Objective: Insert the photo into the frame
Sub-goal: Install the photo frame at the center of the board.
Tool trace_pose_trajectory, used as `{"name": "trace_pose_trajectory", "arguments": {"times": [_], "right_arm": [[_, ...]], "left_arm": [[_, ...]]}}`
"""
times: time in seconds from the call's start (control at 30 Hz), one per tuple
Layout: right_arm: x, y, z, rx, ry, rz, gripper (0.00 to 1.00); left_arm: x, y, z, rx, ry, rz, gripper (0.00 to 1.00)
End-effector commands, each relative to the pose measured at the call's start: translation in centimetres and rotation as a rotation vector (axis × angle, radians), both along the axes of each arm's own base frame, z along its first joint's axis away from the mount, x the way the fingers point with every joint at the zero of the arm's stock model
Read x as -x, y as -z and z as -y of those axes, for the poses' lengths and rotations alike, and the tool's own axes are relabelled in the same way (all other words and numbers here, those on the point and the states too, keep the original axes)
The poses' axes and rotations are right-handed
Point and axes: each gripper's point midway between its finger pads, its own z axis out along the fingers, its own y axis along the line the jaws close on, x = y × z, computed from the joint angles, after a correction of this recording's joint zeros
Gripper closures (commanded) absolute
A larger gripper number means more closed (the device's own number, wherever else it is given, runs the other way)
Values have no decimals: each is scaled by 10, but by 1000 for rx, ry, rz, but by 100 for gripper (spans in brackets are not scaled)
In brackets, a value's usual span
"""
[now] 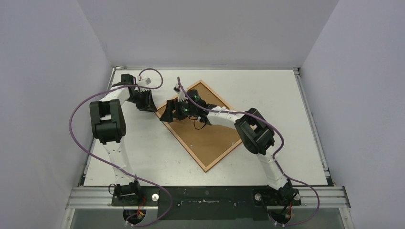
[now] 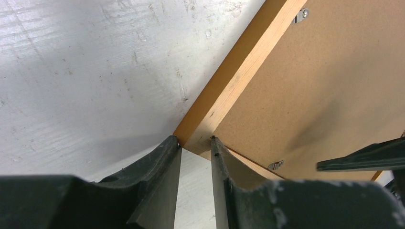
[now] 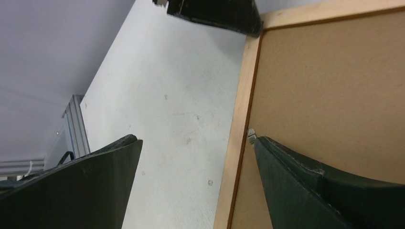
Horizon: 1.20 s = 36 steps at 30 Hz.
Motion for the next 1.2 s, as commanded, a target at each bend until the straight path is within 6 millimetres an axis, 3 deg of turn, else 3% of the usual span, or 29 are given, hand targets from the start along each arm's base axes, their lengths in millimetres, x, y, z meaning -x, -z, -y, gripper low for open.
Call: {"name": "trace_pose_trajectory", "arguments": {"times": [0.0, 0.27, 0.47, 0.7, 0.93, 1.07, 1.17], "right_arm": [[-19, -71, -1, -116, 15, 117, 8], [-11, -33, -10, -83, -8, 50, 8], [-7, -18, -18, -63, -33, 27, 8], [-7, -4, -13, -26, -24, 23, 8], [9, -51, 28, -27, 38, 80, 8], [32, -50, 65, 55, 77, 65, 8], [51, -42, 92, 88, 100, 34, 8]], "left_arm": [[-2, -1, 3, -4, 12, 16, 74], [0, -1, 4, -1, 13, 12, 74], [1, -3, 4, 3, 11, 14, 74], [2, -18, 11, 48, 8, 20, 72], [3, -55, 20, 117, 29, 19, 59], [21, -71, 28, 120, 99, -5, 56], [36, -61, 27, 57, 151, -8, 56]]}}
